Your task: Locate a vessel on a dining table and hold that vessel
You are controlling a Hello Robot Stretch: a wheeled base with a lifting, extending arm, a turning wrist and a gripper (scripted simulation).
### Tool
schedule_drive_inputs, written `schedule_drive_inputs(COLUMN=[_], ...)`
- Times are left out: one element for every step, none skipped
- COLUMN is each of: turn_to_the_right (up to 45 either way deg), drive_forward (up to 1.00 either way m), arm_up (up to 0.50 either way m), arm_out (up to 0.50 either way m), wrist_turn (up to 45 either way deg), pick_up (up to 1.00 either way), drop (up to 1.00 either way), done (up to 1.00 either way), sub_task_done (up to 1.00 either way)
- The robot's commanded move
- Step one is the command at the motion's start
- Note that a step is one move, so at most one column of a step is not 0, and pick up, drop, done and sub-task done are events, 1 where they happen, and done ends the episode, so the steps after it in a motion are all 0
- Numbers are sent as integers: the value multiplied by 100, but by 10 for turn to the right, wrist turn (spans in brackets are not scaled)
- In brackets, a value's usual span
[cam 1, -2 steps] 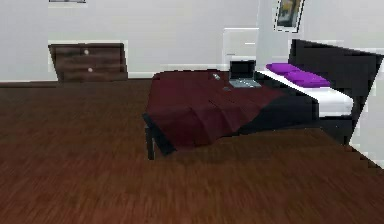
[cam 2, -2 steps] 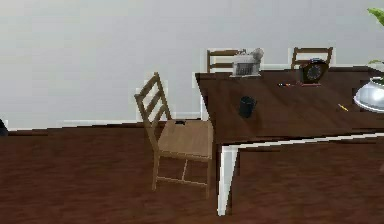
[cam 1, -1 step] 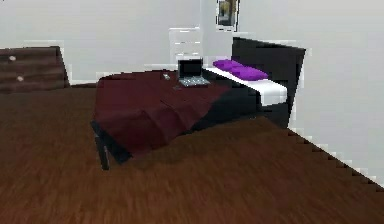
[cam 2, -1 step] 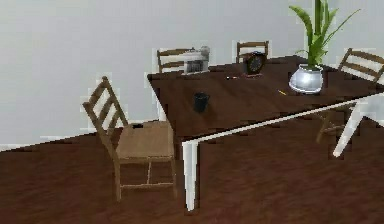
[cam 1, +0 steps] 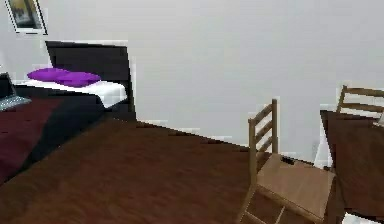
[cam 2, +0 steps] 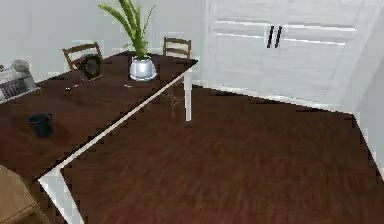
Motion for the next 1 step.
schedule_drive_inputs(turn_to_the_right=[450], drive_forward=[0], arm_up=[0], arm_out=[0], wrist_turn=[0], pick_up=[0], drop=[0], done=[0], sub_task_done=[0])
